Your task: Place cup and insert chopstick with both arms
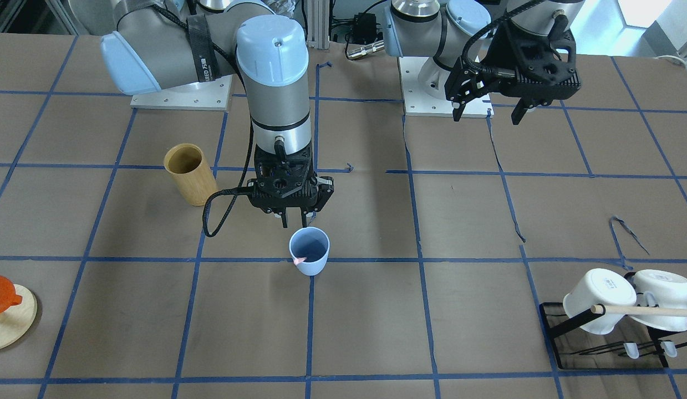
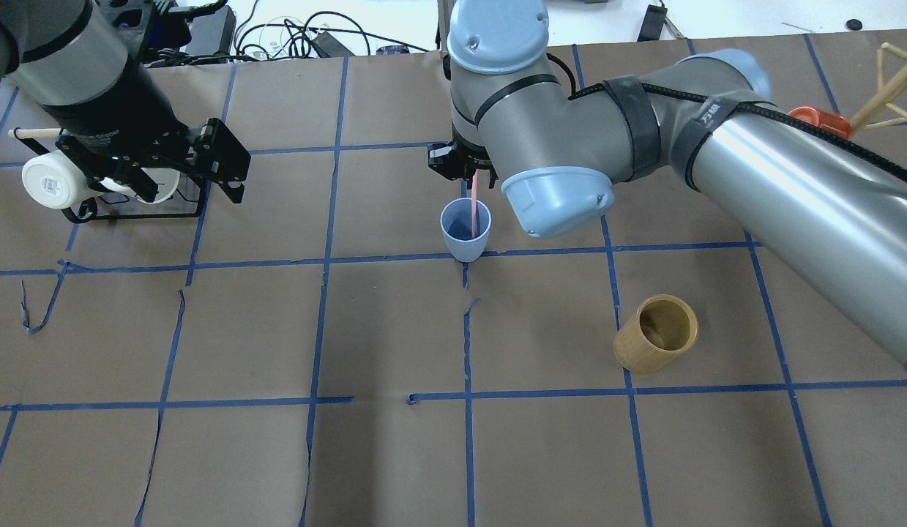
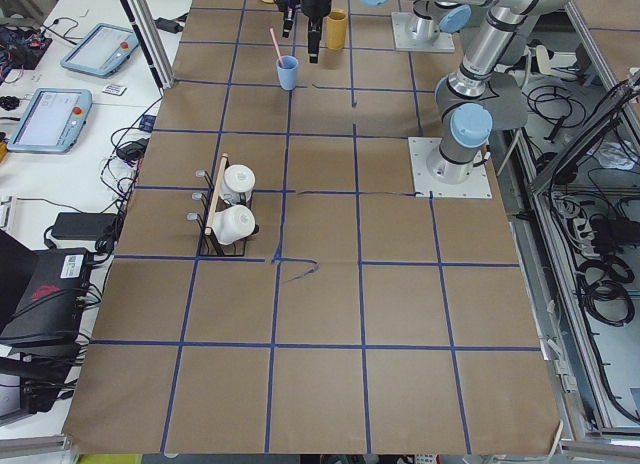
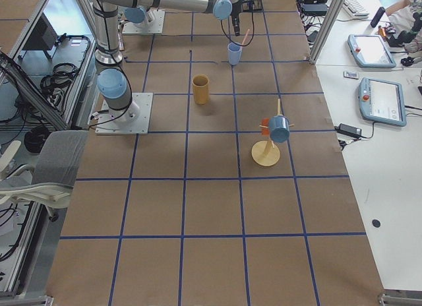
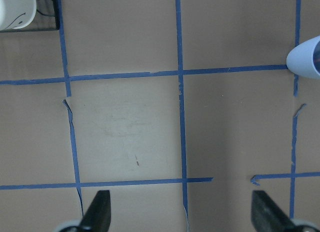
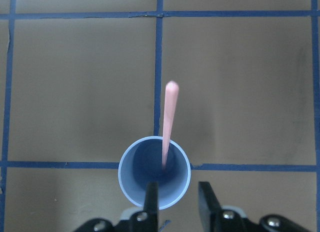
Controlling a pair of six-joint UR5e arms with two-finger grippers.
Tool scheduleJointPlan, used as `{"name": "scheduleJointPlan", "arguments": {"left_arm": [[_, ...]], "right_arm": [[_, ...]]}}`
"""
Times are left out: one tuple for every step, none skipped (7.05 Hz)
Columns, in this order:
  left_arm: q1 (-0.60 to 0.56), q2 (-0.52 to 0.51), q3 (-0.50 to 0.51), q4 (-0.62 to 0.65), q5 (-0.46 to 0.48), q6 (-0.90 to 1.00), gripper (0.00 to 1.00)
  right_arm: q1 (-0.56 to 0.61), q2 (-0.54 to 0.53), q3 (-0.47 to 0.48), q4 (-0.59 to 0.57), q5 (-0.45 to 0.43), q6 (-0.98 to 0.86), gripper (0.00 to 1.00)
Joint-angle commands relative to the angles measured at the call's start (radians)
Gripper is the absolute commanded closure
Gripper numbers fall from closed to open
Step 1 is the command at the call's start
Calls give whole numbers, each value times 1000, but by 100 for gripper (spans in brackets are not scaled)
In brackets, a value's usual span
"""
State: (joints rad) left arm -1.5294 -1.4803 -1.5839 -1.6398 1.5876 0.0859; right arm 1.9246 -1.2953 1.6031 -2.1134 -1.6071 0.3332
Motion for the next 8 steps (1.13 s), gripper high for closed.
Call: {"name": "scheduleJointPlan", "arguments": {"left_arm": [[0, 0, -1, 0, 0, 0, 0], [2, 0, 1, 0, 0, 0, 0], [2, 0, 1, 0, 0, 0, 0], [2, 0, 1, 0, 0, 0, 0], [3, 0, 1, 0, 0, 0, 0], [6, 0, 1, -2, 0, 0, 0], [6, 0, 1, -2, 0, 0, 0], [6, 0, 1, -2, 0, 0, 0]], "right_arm": [[-47, -16, -75, 82, -2, -57, 55], [-88, -45, -118, 180, 3, -153, 53], [-157, -76, -133, 276, 4, -193, 30], [-221, -140, -124, 435, 3, -250, 16], [-260, -188, -121, 469, 0, -352, 0], [-285, -240, -106, 467, -2, -388, 0], [-308, -248, -66, 454, 7, -384, 0], [-315, -252, -31, 437, 9, -382, 0]]}}
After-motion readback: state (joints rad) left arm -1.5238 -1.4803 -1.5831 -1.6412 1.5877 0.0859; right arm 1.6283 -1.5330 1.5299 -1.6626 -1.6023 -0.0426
